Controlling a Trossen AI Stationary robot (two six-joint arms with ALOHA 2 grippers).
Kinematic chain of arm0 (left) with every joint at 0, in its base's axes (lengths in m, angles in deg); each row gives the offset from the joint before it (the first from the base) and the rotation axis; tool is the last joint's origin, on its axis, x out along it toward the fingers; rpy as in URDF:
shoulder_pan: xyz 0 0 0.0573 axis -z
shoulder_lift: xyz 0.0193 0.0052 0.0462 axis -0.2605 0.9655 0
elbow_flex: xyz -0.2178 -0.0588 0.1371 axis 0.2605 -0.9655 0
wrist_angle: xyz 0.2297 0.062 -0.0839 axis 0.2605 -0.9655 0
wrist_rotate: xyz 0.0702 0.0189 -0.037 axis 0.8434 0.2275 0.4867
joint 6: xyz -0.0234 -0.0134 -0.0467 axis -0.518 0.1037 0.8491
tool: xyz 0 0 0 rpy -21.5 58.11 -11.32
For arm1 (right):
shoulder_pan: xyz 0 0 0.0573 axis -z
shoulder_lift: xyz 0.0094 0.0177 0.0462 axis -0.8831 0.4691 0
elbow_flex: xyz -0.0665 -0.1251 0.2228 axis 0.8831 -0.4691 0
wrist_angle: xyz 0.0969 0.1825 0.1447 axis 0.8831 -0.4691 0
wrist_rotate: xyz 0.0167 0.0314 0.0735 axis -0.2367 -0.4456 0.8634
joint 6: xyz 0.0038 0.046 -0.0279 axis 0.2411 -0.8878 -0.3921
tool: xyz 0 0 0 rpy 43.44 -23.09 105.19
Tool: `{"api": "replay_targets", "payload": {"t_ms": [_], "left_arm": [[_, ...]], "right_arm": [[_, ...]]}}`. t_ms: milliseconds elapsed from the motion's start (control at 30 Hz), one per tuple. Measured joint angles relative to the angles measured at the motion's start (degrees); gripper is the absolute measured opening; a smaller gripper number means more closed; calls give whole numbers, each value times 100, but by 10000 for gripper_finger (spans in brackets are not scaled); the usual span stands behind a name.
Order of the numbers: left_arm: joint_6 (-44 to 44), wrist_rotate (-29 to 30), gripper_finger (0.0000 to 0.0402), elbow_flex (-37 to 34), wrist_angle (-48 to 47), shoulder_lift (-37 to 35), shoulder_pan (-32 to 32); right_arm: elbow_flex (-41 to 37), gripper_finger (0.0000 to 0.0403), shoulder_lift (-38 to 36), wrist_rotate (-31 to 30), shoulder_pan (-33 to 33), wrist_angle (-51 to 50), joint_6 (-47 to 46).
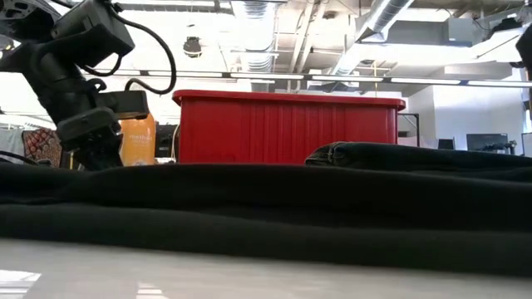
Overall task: Fold Laundry from Bin
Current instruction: Fold the black shirt
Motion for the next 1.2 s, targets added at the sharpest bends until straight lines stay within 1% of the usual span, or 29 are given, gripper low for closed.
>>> {"api": "replay_targets", "payload": {"t_ms": [133, 333, 433, 567, 667, 767, 833, 967, 1000, 1200], "left_arm": [[28, -79, 105, 2, 3, 0, 0], [100, -85, 105, 2, 11, 0, 1], [109, -89, 105, 4, 14, 0, 2], [137, -95, 105, 7, 29, 0, 4], [180, -97, 105, 7, 30, -1, 4], [180, -95, 105, 7, 31, -2, 5], [179, -95, 105, 7, 31, -2, 7], [186, -90, 105, 7, 41, -2, 7], [199, -87, 105, 7, 44, -2, 7], [212, -106, 105, 7, 59, -4, 9]], "right_arm": [[0, 97, 0, -304, 77, 6, 267], [-55, 127, 0, -432, 80, 71, 405], [-265, 134, 2, -430, 78, 268, 405], [-476, 133, 4, -430, 78, 368, 403], [-520, 125, 4, -429, 74, 376, 405], [-520, 105, 4, -326, 39, 482, 509], [-520, 81, 4, -223, 8, 630, 638], [-520, 22, 4, -113, -10, 719, 713], [-520, 15, 4, -109, -10, 718, 720], [-493, 17, -41, 3, -8, 582, 820]]}}
